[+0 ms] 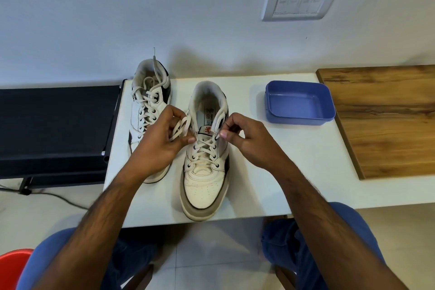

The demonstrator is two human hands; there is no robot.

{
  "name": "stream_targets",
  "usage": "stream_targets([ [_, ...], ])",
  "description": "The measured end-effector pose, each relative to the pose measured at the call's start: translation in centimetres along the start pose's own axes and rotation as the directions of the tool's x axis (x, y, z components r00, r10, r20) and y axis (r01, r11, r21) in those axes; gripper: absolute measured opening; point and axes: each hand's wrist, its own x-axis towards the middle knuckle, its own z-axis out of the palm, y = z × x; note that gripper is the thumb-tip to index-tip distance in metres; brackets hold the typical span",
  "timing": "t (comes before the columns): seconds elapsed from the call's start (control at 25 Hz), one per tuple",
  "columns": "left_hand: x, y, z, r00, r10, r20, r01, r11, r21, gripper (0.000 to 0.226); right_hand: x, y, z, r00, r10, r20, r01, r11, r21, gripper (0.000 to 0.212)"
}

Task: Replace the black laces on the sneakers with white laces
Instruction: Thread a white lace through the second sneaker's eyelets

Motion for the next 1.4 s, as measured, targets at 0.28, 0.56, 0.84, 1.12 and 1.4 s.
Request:
stream_targets([
  [0.28, -0.1, -0.6, 0.2, 0.985, 0.027, 0.172, -0.012, 0.996, -0.088, 0.032, -0.4, 0.4, -1.1, 0.992, 0.051, 0.114, -0.052, 0.999, 0.007, 0.015],
  [0.56, -0.1, -0.7, 0.1, 0.980, 0.026, 0.196, 0.000, 0.991, -0.133, 0.033, -0.5, 0.4, -1.5, 0.989, 0.070, 0.133, -0.071, 0.997, 0.006, 0.009],
  [0.84, -0.6, -0.2, -2.3, 0.991, 0.132, 0.000, -0.131, 0.980, -0.151, 0.023, 0.3, 0.7, -1.7, 0.976, 0.041, -0.215, -0.040, 0.999, 0.008, 0.016],
  [1.12, -0.8, 0.2, -3.7, 0.858, 0.391, -0.334, -0.350, 0.920, 0.177, 0.005, 0.3, -0.2, 0.8, 0.925, -0.253, -0.283, 0.190, 0.954, -0.230, 0.013],
  [1.4, -0.9, 0.5, -3.1, 0.843, 0.323, -0.430, -0.400, 0.911, -0.100, 0.019, 0.0, -1.3, 2.1, 0.930, -0.259, -0.261, 0.235, 0.965, -0.120, 0.021],
])
